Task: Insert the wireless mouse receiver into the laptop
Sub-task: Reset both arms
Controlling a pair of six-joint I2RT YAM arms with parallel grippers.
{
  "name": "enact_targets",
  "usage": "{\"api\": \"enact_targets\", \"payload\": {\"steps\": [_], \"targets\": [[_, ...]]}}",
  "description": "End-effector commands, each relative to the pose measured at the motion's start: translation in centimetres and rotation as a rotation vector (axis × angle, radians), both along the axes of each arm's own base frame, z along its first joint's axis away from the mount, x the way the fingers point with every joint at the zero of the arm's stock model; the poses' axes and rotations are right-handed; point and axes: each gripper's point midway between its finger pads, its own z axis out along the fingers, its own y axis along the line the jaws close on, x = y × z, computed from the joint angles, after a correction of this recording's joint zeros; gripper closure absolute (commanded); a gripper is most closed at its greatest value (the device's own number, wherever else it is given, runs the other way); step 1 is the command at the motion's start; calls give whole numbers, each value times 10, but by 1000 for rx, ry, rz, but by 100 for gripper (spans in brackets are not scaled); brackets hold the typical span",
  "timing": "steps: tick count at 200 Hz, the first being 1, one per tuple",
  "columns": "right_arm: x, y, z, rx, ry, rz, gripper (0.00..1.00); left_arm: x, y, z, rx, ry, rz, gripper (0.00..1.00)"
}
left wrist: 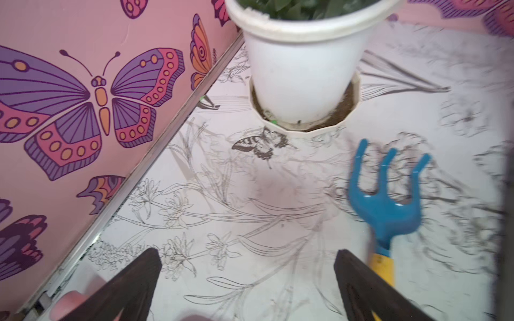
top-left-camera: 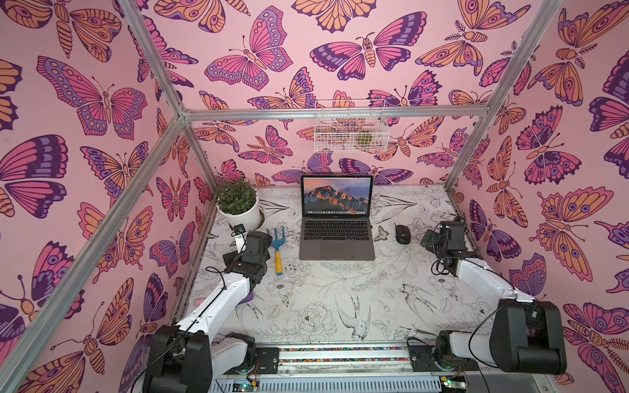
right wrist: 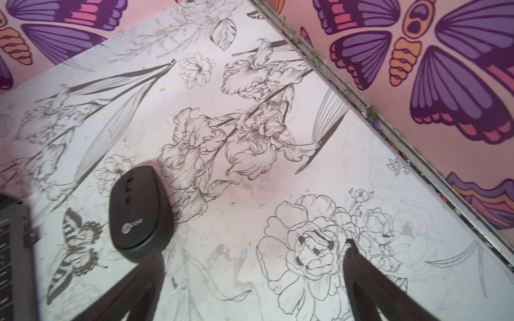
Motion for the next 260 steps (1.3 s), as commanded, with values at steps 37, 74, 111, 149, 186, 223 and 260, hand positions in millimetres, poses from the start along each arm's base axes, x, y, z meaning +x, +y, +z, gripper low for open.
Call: {"api": "enact_targets", "payload": {"steps": [37,74,111,149,186,223,260], "targets": [[27,13,16,-113,-209,186,1,33,-15,-32,-80,-77,-263,0],[32,34,8,-149,-249,318,1,60,-38,-19,-84,-271,-432,0],[31,46,7,-171,-304,386,1,57,-46,-7,-21,-335,-519,0],[29,50,-2,-180,-349,408,1,54,-38,-29,45,-449,-512,0],[26,56,-11,-195,-395,432,1,62,-15,-36,33,-362,-357,1],[40,53,-17,-182,-312,420,1,71,-15,-35,7,-315,-359,1],[38,54,-17,-178,-299,422,1,72,-14,-34,14,-325,-357,1]]}}
